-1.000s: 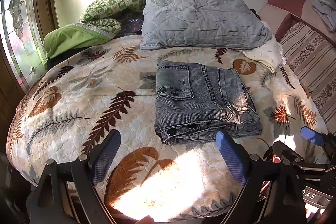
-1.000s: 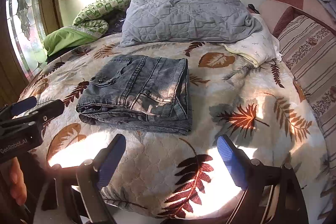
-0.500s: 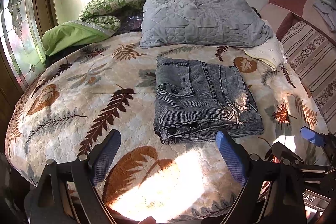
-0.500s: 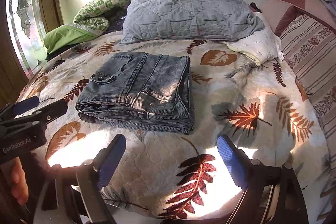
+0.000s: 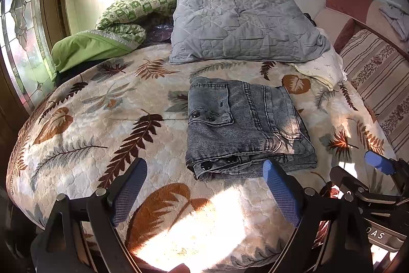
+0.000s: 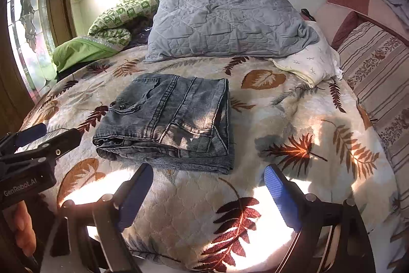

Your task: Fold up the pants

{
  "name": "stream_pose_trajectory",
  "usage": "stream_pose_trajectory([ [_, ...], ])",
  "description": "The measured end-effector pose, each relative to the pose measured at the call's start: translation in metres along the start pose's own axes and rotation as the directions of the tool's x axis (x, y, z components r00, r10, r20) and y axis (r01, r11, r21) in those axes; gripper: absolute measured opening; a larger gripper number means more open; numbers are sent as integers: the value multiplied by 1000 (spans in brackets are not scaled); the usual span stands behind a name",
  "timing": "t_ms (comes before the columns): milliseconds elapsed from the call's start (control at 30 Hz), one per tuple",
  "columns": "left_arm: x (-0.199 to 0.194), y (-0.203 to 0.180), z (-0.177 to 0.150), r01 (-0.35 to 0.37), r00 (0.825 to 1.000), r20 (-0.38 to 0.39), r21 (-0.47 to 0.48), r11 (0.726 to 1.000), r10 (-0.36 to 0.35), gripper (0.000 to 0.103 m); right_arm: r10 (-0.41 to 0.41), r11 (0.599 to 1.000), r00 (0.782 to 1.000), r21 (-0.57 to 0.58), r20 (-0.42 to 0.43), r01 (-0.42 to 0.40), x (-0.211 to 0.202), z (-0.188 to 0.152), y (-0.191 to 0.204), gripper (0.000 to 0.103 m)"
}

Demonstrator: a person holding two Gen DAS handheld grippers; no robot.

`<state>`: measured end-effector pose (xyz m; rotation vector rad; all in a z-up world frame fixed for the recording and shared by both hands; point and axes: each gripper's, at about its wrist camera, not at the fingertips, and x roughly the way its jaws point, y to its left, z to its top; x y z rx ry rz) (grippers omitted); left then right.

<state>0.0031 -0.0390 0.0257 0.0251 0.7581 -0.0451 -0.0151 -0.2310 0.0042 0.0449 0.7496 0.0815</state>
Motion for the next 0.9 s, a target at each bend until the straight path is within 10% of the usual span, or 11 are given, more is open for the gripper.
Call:
stream_pose_trajectory([
  [900, 5, 3, 7, 9, 1000, 15, -9, 1000, -9, 95, -6, 1000, 1000, 7, -10, 6, 6, 4, 0, 91],
])
